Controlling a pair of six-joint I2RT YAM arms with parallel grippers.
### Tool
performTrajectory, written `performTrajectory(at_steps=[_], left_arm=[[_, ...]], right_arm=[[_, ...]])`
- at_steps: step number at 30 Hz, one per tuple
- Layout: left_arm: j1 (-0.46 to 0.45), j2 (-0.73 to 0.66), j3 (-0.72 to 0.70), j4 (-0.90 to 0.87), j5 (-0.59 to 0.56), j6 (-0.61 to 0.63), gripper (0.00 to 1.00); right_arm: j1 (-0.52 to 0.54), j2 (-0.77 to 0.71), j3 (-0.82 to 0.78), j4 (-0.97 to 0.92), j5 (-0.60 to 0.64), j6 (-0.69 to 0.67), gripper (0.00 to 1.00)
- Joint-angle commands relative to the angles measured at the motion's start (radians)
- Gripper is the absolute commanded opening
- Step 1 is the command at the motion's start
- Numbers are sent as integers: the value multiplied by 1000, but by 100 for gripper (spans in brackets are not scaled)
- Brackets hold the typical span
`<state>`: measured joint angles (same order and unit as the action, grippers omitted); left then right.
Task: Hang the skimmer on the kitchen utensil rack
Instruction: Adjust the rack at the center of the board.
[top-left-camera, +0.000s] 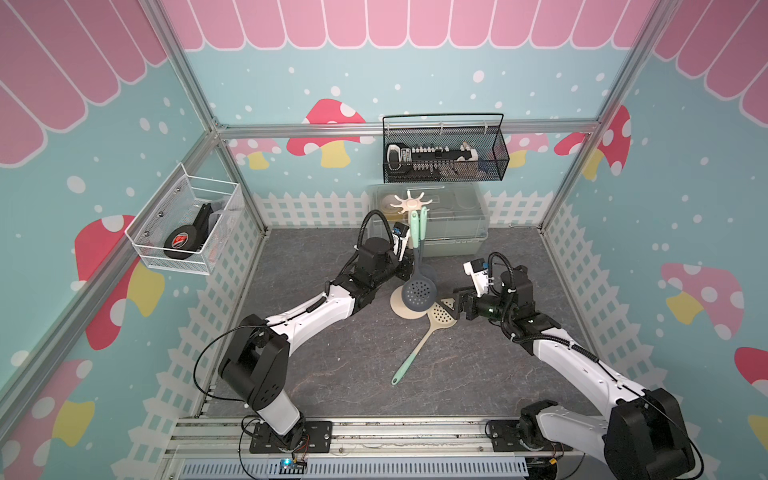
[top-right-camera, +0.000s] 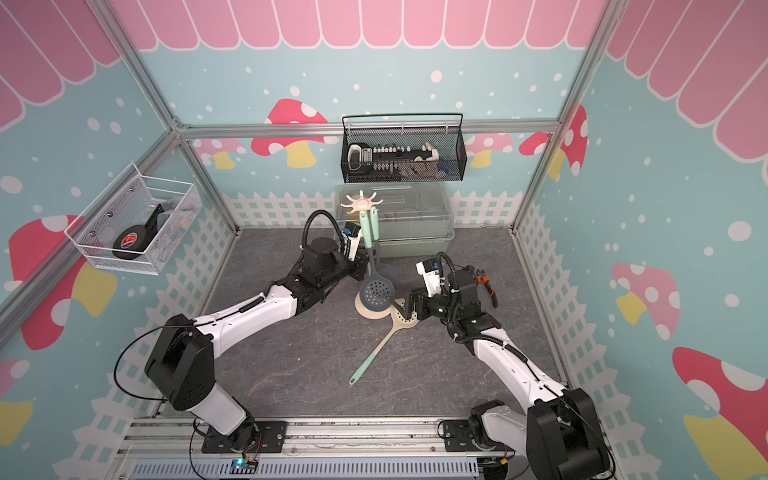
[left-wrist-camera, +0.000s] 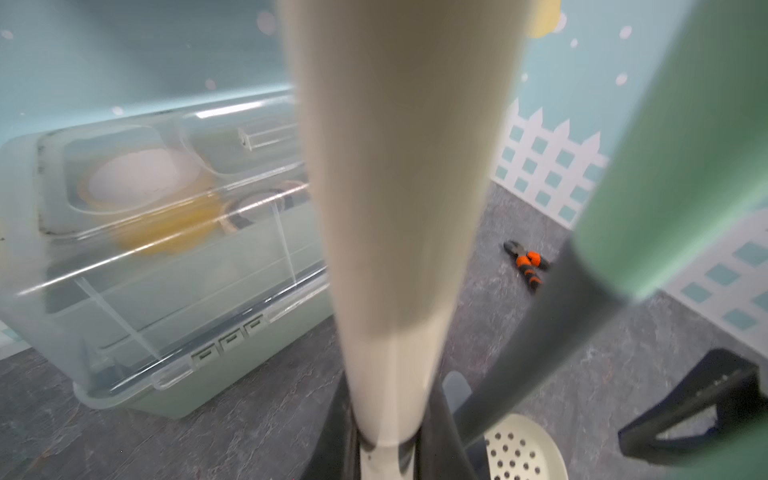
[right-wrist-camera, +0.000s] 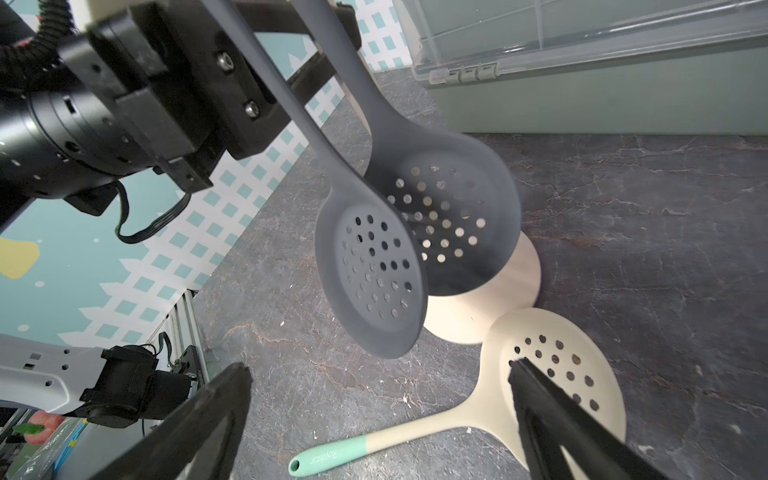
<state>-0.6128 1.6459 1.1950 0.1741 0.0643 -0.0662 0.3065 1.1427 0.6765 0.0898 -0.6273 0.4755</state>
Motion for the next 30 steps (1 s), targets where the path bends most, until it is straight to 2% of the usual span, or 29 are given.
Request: performTrajectory(at_steps=[1, 6, 10, 14, 19, 23, 30], left_arm=[[-21, -4, -24, 21, -69, -10, 0], [-35, 12, -41, 72, -129, -27, 0], [-69, 14, -67, 139, -235, -6, 0], [-107, 31, -83, 203, -377, 33, 0], [-141, 65, -76, 272, -609, 68, 0], [-144, 92, -54, 307, -717, 62, 0], [-144, 155, 21, 322, -787, 41, 0]], right_arm=[[-3, -42, 25, -45, 16, -21, 98], [-3, -94, 18, -82, 33, -27, 98], [-3, -127, 7, -96, 46, -27, 98], [-3, -145, 1, -113, 54, -25, 98], [-3, -159, -7, -119, 66, -19, 98], [-3, -158, 1, -124, 69, -17, 98], [-3, -146, 26, -144, 62, -23, 98]])
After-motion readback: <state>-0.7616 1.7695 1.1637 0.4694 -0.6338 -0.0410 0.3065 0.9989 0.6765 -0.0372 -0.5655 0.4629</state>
